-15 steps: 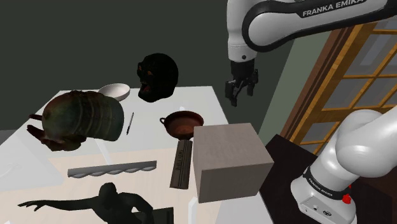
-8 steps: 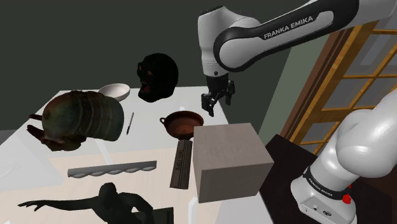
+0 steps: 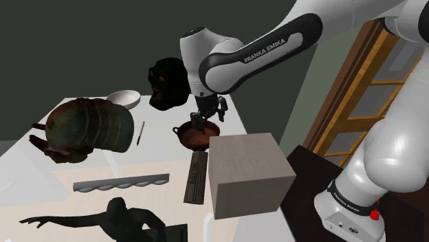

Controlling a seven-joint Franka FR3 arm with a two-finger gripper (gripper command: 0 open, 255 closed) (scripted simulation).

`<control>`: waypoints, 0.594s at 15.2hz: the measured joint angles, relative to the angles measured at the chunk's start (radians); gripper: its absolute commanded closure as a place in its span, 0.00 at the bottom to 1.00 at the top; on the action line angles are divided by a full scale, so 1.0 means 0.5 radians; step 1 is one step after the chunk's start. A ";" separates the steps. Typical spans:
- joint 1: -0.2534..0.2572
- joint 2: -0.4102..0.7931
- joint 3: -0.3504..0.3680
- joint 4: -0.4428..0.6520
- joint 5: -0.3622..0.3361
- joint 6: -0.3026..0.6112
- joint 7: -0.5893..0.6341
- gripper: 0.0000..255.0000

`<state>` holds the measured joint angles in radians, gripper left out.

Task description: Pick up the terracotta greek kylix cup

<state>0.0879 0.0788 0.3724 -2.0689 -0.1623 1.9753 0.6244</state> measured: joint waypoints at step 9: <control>0.221 0.715 -0.006 0.659 -0.335 -0.005 0.312 0.00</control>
<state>0.1982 0.4365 0.3691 -1.7394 -0.3298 1.9727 0.7805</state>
